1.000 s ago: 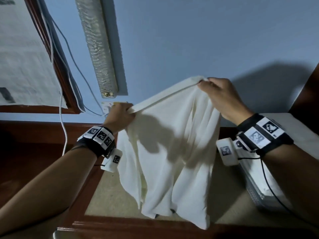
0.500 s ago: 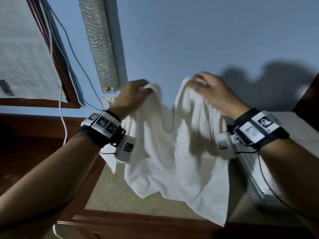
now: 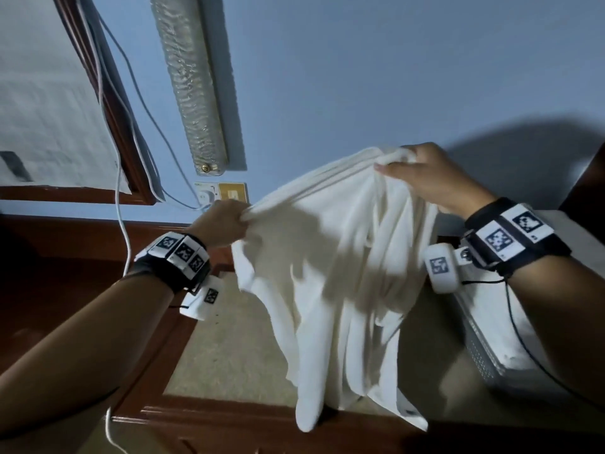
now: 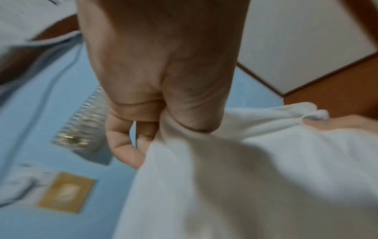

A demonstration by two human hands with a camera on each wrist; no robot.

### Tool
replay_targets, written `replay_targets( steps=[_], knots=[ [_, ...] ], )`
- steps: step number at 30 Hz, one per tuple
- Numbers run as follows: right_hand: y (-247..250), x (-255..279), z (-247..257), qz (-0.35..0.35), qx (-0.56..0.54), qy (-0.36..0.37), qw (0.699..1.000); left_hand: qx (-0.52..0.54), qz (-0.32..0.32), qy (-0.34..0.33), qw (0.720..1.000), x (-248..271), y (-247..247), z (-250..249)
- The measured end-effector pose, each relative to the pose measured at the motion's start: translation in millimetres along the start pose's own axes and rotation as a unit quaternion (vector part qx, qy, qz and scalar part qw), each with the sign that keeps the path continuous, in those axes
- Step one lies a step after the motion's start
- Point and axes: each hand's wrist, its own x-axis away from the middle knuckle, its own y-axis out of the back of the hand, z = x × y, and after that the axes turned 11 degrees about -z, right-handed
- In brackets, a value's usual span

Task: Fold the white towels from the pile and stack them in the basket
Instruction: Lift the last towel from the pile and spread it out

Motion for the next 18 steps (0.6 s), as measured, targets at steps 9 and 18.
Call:
replay_targets(
  steps=[9,18],
  knots=[
    [31,-14,-47,0.004,0.245,-0.019,0.969,0.216,-0.070,0.076,0.971,9,45,53],
    [32,-14,-47,0.019,0.265,-0.022,0.964,0.303,-0.154,0.097,0.935,2,81,32]
  ],
)
